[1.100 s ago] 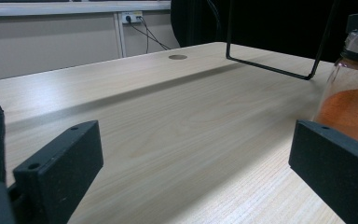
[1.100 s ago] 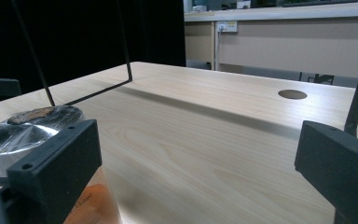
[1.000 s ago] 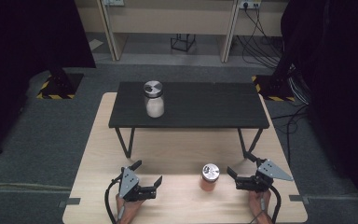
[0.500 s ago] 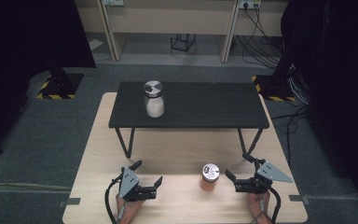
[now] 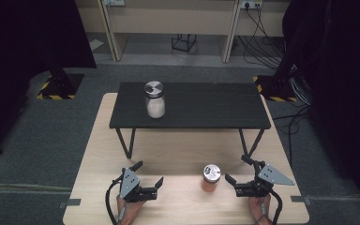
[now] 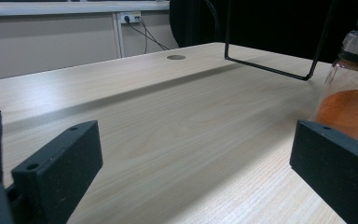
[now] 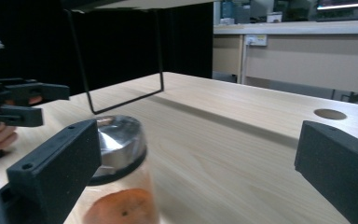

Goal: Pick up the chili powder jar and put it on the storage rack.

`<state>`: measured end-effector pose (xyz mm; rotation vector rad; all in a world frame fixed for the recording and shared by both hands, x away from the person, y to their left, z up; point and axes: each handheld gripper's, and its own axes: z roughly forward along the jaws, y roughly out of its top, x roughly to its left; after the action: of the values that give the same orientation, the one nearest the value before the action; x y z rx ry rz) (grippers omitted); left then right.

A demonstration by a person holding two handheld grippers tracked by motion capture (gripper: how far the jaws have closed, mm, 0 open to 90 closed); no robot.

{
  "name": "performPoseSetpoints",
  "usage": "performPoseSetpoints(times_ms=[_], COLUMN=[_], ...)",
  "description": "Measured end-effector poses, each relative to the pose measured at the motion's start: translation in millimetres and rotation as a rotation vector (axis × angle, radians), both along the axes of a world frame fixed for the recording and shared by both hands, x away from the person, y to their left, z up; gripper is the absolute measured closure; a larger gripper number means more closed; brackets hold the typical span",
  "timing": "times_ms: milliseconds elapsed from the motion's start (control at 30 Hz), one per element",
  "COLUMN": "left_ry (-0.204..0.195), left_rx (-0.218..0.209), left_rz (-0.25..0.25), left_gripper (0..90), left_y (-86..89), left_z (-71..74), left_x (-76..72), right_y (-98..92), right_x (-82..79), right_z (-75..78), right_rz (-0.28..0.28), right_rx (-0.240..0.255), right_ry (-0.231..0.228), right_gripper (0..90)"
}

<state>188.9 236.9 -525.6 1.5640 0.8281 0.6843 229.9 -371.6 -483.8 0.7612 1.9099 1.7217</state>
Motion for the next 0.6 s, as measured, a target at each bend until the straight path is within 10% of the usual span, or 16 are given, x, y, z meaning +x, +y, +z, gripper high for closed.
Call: performPoseSetpoints(times_ms=[600], left_ry=[-0.002], left_rx=[0.002], left_rz=[-0.002], left_gripper=[2.1], left_y=[-0.5], left_z=[0.0], left_x=[0.0], right_y=[17.2], right_x=[-9.3], right_z=[-0.1], right_rz=[0.117], right_rx=[-0.001], right_ry=[0.013], right_gripper=[0.6])
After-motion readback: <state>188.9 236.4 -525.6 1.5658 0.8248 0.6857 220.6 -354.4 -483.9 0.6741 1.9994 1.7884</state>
